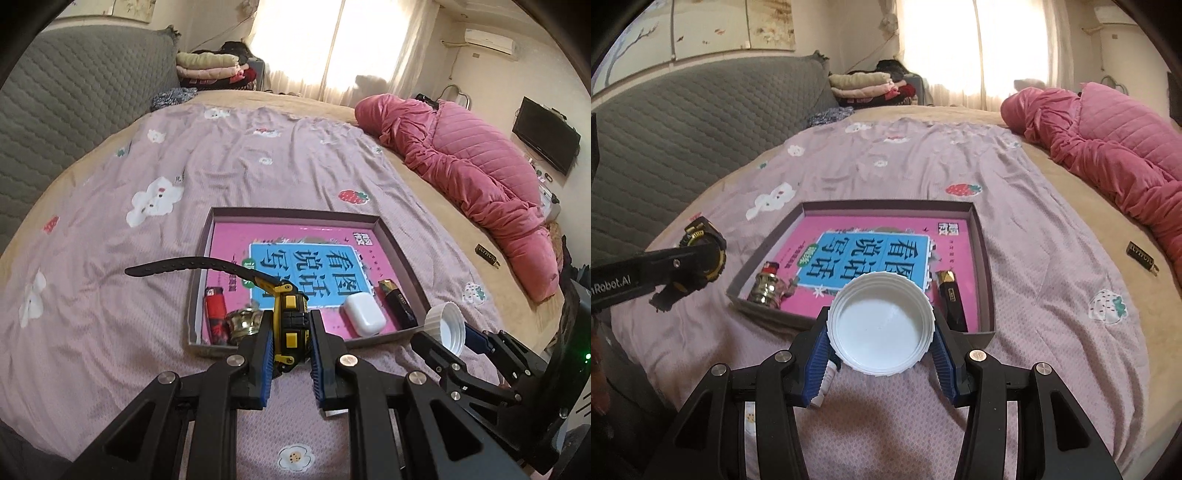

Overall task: Organize rigid objects
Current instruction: 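Lift the tape measure with the left tool while the right tool lifts the bottle cap toward the tray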

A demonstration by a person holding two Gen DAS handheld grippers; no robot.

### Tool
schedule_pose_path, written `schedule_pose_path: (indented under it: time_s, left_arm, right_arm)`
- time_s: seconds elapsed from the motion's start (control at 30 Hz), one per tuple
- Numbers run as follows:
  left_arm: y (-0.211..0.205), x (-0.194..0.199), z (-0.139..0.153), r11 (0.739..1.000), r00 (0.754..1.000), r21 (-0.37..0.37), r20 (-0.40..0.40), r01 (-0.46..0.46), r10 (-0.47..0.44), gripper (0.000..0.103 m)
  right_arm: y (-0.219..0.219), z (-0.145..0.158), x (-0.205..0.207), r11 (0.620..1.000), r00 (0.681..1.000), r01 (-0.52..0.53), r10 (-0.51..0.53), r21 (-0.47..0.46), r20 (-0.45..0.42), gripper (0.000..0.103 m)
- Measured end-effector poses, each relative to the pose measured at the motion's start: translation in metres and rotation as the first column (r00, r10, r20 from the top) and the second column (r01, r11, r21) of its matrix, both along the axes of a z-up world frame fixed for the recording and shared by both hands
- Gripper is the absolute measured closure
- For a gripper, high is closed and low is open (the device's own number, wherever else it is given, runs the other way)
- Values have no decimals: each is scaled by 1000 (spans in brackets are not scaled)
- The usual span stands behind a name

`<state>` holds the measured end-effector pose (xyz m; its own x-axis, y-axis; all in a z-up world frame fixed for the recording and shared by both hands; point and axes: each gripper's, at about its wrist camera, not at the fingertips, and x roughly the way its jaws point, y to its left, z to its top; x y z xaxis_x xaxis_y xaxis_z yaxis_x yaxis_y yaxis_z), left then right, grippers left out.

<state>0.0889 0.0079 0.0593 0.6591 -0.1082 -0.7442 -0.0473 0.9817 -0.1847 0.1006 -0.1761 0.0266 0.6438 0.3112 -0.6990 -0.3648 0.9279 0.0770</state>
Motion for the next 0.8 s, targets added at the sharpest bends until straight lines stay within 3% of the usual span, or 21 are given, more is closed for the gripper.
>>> schedule_pose_path:
  time_s: [0.8]
  left_arm:
    - [-14,24,6,999,1000,23,16,23,-24,86]
  right_arm:
    - [-2,24,23,999,998,34,-34,14,45,52]
